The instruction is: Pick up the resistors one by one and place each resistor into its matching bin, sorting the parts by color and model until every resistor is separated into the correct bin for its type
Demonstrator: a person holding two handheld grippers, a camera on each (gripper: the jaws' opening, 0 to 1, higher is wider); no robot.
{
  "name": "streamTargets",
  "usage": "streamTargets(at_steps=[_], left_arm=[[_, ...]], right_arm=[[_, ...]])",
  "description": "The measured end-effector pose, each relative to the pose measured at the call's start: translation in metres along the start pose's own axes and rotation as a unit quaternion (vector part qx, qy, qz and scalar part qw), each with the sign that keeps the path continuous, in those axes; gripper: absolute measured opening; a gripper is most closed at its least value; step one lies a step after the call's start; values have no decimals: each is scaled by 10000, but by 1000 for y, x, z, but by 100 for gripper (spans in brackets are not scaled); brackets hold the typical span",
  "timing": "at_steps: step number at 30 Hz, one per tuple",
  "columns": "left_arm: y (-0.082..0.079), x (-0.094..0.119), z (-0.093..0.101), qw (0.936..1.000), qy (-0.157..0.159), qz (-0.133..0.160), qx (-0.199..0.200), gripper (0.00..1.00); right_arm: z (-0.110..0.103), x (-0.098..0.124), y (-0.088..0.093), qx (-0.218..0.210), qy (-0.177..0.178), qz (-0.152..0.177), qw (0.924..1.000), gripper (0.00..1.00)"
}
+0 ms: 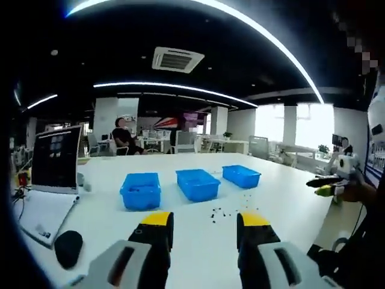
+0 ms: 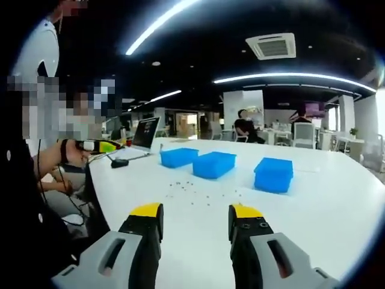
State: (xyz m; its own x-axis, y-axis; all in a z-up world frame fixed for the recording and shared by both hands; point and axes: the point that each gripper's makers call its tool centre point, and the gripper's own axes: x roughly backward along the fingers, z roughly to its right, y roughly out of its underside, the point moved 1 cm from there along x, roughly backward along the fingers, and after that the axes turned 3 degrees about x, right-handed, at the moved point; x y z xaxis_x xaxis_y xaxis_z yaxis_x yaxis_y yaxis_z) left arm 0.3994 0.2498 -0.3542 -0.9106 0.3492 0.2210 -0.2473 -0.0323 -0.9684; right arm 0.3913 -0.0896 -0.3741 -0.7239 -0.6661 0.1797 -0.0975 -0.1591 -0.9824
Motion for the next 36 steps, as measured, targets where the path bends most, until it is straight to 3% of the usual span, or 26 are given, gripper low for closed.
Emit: streamTargets(at_steps=[5,11,19,20,25,27,35,36], left_arm=[[12,-24,2,9986,-122,-505,74,44],[20,-63,16,9911,227,-1308,-90,43],[15,-109,25,9796,496,-1931,-238,39],[17,-116,30,9752,573,-2135,-106,39],[19,-134,31,9645,511,-2582,-215,38],[25,-138,30,9554,494,-2911,-34,36],[37,-156,30,9333,402,-3559,271,30],[43,-155,32,9237,361,-3790,438,29]], right_arm=[[-2,3,8,-74,15,-27,10000,45],[-4,3,14,-95,-46,-54,9999,45],[2,9,18,-144,-25,-18,9999,45],[3,9,19,-149,-17,-24,9999,45],[6,11,24,-211,13,-32,9998,45],[6,11,25,-212,17,-32,9998,45],[6,12,25,-263,17,21,9996,45],[5,12,26,-271,6,8,9996,45]])
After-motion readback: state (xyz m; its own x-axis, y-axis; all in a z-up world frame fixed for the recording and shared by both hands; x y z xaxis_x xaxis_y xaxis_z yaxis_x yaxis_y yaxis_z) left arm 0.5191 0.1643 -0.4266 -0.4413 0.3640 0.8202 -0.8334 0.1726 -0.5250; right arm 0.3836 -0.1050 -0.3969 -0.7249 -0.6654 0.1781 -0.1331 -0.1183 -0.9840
